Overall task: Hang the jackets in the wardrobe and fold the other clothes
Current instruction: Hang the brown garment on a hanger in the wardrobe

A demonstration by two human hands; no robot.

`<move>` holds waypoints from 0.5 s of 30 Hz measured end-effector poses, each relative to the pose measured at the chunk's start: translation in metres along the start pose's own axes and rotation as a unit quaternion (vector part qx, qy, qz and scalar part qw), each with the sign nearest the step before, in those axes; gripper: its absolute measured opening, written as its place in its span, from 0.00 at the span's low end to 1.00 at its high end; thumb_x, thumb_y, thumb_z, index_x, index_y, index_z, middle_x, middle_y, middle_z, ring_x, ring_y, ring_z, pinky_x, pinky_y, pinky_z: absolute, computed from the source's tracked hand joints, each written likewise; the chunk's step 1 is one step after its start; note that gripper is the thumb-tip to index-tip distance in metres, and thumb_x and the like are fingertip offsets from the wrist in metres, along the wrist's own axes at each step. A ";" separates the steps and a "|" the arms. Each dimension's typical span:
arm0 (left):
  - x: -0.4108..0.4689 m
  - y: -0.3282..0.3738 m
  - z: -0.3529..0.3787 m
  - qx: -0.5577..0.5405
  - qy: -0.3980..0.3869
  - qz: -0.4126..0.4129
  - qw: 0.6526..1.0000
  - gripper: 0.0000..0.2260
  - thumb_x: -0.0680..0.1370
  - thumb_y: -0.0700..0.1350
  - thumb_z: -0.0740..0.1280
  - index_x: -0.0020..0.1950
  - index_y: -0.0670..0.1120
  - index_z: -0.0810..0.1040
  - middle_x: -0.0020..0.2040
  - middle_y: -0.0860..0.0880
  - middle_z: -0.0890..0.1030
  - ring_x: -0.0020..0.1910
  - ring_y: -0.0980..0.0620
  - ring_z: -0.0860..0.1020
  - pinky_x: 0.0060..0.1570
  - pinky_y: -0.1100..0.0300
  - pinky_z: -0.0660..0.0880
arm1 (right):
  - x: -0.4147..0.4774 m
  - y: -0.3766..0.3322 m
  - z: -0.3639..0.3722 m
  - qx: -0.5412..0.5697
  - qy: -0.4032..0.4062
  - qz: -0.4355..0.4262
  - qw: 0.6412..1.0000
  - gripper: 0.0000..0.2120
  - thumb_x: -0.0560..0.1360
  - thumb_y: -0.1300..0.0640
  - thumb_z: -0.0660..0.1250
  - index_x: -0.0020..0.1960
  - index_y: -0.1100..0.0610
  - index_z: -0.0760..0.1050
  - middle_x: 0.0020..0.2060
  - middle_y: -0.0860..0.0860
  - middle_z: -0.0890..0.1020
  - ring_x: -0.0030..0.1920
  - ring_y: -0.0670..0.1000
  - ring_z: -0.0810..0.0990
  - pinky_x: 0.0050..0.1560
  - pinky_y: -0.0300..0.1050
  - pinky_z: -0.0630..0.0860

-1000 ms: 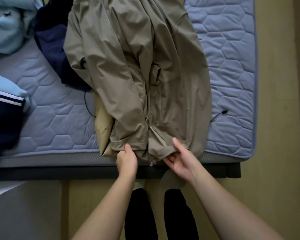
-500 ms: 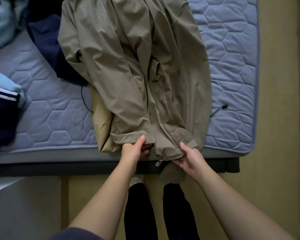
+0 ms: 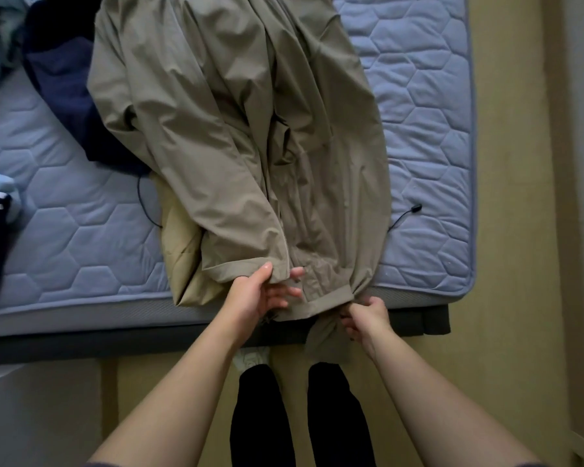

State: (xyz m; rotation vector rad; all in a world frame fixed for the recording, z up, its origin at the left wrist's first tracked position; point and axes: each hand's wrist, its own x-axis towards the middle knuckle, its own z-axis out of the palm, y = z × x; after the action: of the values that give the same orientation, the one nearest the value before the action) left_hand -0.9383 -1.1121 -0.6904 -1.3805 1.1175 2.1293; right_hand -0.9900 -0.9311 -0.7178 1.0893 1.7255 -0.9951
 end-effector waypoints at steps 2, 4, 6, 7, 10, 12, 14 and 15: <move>0.001 -0.003 0.011 0.003 -0.050 -0.047 0.998 0.18 0.83 0.46 0.51 0.55 0.37 0.77 0.54 0.47 0.83 0.46 0.50 0.83 0.39 0.60 0.79 | 0.001 -0.008 -0.007 -0.015 0.028 -0.039 0.999 0.10 0.75 0.66 0.61 0.38 0.56 0.68 0.28 0.54 0.73 0.20 0.47 0.69 0.17 0.33 0.60; 0.003 -0.003 0.021 0.084 -0.023 -0.076 0.993 0.19 0.82 0.50 0.55 0.64 0.38 0.74 0.62 0.46 0.78 0.58 0.48 0.78 0.57 0.54 0.75 | 0.004 -0.020 -0.028 0.064 0.085 -0.069 0.992 0.09 0.77 0.68 0.58 0.41 0.59 0.70 0.29 0.55 0.75 0.16 0.44 0.71 0.16 0.32 0.63; 0.008 -0.005 0.019 0.240 0.074 -0.078 0.965 0.24 0.81 0.54 0.58 0.69 0.37 0.70 0.68 0.44 0.72 0.66 0.45 0.71 0.66 0.56 0.65 | 0.006 -0.038 -0.060 0.178 0.153 -0.099 0.967 0.06 0.78 0.69 0.54 0.51 0.61 0.67 0.39 0.60 0.79 0.27 0.48 0.81 0.21 0.35 0.73; 0.010 -0.005 0.017 0.296 0.108 -0.064 0.947 0.26 0.81 0.55 0.58 0.70 0.37 0.69 0.70 0.42 0.70 0.68 0.43 0.68 0.66 0.57 0.62 | 0.005 -0.043 -0.076 0.183 0.198 -0.131 0.954 0.07 0.78 0.68 0.55 0.54 0.60 0.66 0.45 0.61 0.79 0.36 0.53 0.83 0.28 0.38 0.77; 0.008 -0.008 0.017 0.355 0.134 -0.052 0.924 0.27 0.81 0.57 0.55 0.68 0.37 0.71 0.70 0.38 0.70 0.69 0.42 0.68 0.65 0.58 0.62 | 0.002 -0.046 -0.097 -0.034 0.277 -0.233 0.931 0.16 0.75 0.66 0.60 0.61 0.57 0.66 0.53 0.55 0.80 0.47 0.53 0.78 0.49 0.45 0.72; 0.005 -0.012 0.018 0.403 0.147 -0.043 0.902 0.26 0.82 0.57 0.53 0.66 0.37 0.74 0.68 0.37 0.71 0.67 0.41 0.69 0.65 0.57 0.63 | 0.001 -0.036 -0.079 -0.095 0.180 -0.244 0.948 0.13 0.75 0.66 0.62 0.57 0.56 0.69 0.51 0.56 0.80 0.43 0.52 0.77 0.47 0.44 0.70; 0.004 -0.014 0.015 0.426 0.170 -0.028 0.888 0.25 0.82 0.55 0.53 0.66 0.37 0.74 0.68 0.37 0.71 0.67 0.40 0.68 0.68 0.55 0.62 | 0.000 -0.022 -0.046 -0.099 0.048 -0.167 0.980 0.05 0.77 0.66 0.62 0.48 0.57 0.71 0.52 0.61 0.81 0.43 0.54 0.78 0.43 0.48 0.73; 0.004 -0.014 0.011 0.424 0.185 -0.027 0.886 0.24 0.82 0.55 0.53 0.66 0.37 0.73 0.68 0.37 0.71 0.67 0.40 0.68 0.68 0.55 0.62 | 0.001 -0.016 -0.029 -0.080 -0.016 -0.110 0.991 0.05 0.78 0.65 0.60 0.45 0.56 0.71 0.54 0.62 0.80 0.45 0.54 0.79 0.40 0.47 0.74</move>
State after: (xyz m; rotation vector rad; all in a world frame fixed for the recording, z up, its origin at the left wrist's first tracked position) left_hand -0.9378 -1.0956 -0.6975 -1.3323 1.8209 1.0680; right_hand -1.0120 -0.9092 -0.7065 0.7900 1.8937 -0.9812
